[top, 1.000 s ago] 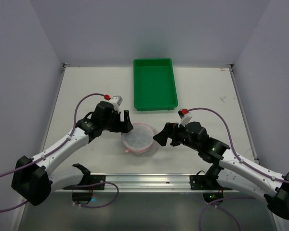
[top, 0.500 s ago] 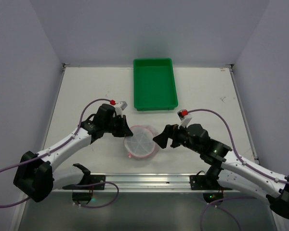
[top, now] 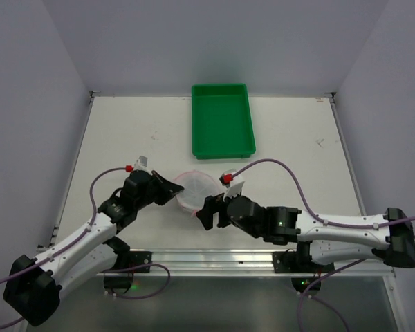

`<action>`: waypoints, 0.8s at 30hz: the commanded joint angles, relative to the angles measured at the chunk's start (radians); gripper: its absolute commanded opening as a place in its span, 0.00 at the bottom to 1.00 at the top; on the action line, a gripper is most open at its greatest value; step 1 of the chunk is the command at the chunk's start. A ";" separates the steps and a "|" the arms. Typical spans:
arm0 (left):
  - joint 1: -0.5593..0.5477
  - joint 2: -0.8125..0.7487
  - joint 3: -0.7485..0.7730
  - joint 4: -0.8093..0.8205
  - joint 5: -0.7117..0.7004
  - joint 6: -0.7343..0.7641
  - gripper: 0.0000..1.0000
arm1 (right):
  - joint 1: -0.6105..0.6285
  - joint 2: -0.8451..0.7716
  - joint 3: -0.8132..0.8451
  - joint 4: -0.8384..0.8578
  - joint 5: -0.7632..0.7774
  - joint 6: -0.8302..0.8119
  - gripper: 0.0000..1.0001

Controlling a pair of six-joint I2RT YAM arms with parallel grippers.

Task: Unzip the laundry bag and remove the bra

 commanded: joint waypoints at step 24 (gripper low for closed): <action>-0.074 -0.057 -0.007 0.072 -0.255 -0.263 0.00 | 0.051 0.285 0.116 0.136 0.150 0.170 0.37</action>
